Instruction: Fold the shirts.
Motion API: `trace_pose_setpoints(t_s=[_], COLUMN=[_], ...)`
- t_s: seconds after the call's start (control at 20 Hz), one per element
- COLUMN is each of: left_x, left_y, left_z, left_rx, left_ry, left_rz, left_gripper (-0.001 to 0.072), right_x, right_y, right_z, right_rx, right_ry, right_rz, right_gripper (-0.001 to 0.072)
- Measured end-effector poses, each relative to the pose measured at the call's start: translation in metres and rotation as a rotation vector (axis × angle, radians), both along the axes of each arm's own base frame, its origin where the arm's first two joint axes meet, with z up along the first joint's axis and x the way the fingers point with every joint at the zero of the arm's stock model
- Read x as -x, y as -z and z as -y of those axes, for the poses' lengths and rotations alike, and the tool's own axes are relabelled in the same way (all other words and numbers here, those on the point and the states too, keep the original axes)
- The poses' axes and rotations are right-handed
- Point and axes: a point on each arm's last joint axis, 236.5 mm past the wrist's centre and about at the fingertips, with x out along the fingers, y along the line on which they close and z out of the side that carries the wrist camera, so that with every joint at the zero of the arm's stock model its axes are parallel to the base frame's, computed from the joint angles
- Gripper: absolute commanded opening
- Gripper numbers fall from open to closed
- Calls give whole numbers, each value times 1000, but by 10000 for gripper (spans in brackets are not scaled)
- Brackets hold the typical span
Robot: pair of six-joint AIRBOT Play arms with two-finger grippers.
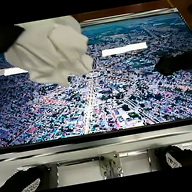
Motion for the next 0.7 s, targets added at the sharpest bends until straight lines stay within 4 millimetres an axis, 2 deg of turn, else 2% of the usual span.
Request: trace_pose_setpoints(t_s=[0.05, 0.1, 0.15, 0.25, 0.4, 0.55, 0.6, 0.65, 0.7], left_x=[6, 11, 15, 21, 40, 66, 71, 76, 77], left_y=[9, 27, 50, 110, 212, 308, 330, 350, 363], left_z=[18, 41, 63, 110, 166, 197, 202, 206, 208], left_rx=[-5, -19, -38, -75, -138, -221, -235, -239, -227], left_ry=[34, 78, 118, 180, 237, 270, 270, 267, 257], left_rz=[-15, -44, -81, -179, -352, -530, -582, -634, -682], left_gripper=[44, 43, 44, 43, 43, 59, 320, 686, 710], right_x=[8, 17, 27, 44, 59, 67, 67, 69, 68], right_y=[-10, -15, -17, -10, 14, 53, 69, 85, 103], right_z=[6, 13, 18, 26, 30, 32, 32, 29, 24], right_rx=[29, 59, 86, 119, 136, 141, 138, 127, 104], right_ry=[11, 23, 31, 41, 41, 40, 39, 34, 31], right_rz=[27, 35, 25, -27, -124, -224, -254, -288, -316], right_gripper=[678, 678, 678, 678, 678, 678, 678, 679, 679])
